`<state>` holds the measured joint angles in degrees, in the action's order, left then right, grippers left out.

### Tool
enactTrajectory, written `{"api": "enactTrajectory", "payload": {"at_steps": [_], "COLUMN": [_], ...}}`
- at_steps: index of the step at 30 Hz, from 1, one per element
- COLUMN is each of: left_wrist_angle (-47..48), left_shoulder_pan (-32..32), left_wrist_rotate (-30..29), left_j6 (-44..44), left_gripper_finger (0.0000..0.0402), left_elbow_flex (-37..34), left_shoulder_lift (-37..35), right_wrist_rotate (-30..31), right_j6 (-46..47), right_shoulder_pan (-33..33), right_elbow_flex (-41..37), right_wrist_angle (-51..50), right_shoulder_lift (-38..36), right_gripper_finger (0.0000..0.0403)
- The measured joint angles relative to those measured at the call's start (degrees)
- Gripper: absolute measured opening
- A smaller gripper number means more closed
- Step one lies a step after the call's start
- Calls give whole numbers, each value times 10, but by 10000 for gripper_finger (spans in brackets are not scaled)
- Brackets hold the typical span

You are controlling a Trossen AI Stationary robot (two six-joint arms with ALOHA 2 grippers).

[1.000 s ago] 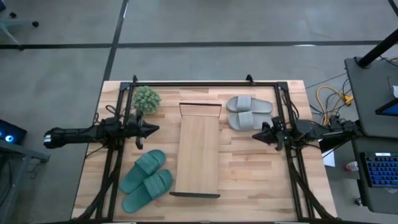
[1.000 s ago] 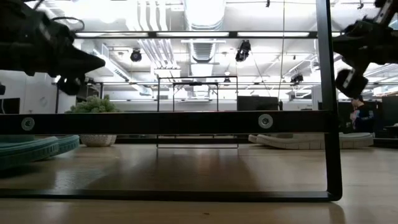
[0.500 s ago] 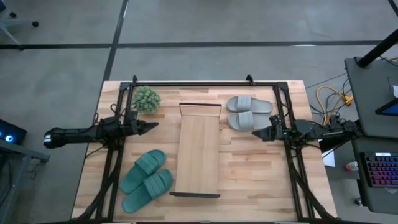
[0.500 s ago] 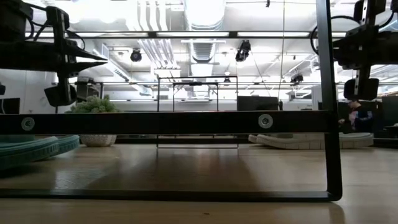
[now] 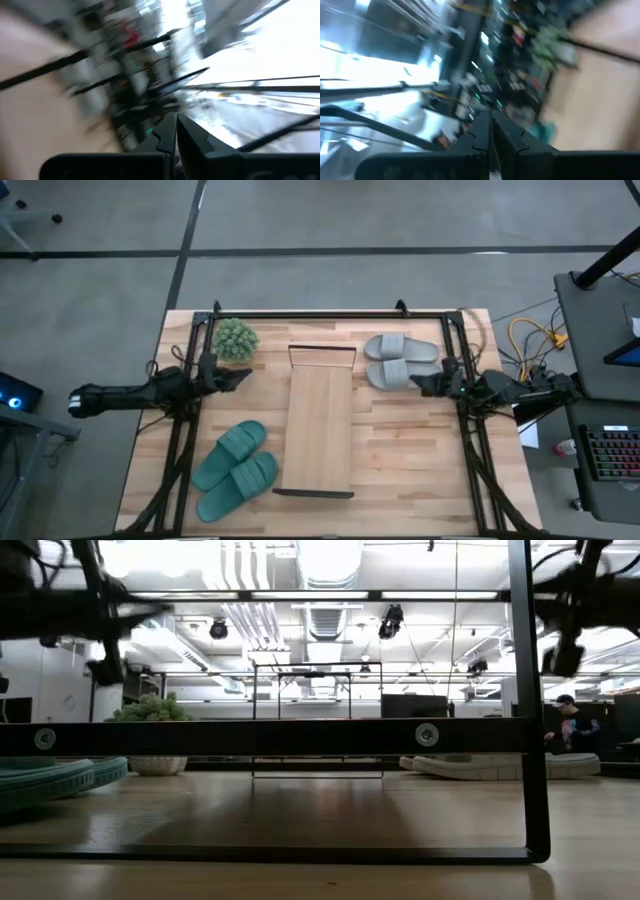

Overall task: Pick and place slides into the shelf
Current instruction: Put the gray slippers on the shelf

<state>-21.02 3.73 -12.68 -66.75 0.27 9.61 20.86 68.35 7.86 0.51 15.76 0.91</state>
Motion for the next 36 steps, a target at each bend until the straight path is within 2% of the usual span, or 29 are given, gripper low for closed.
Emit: {"api": "enactTrajectory", "payload": {"at_steps": [3,8,11,14,17,22,32,36], "left_wrist_angle": [-87,-90,-89,-89,-85,-65,158,185], "left_shoulder_pan": [0,0,0,0,0,0,0,0], "left_wrist_rotate": [-2,-14,-12,-12,-11,-3,22,41], "left_j6": [53,116,153,193,244,318,357,387], "left_gripper_finger": [0,0,0,0,0,0,0,0], "left_elbow_flex": [4,69,120,182,253,375,634,715], "left_shoulder_lift": [15,52,88,128,168,229,379,431], "right_wrist_rotate": [15,16,14,12,2,-1,-18,-18], "right_j6": [-62,-140,-169,-207,-257,-313,-361,-379], "right_shoulder_pan": [0,0,0,0,0,0,0,0], "right_elbow_flex": [0,0,21,73,149,289,531,620], "right_wrist_angle": [90,208,213,198,163,41,-122,-195], "right_shoulder_lift": [0,0,2,22,56,134,299,357], "right_gripper_finger": [8,9,9,9,9,9,9,9]}}
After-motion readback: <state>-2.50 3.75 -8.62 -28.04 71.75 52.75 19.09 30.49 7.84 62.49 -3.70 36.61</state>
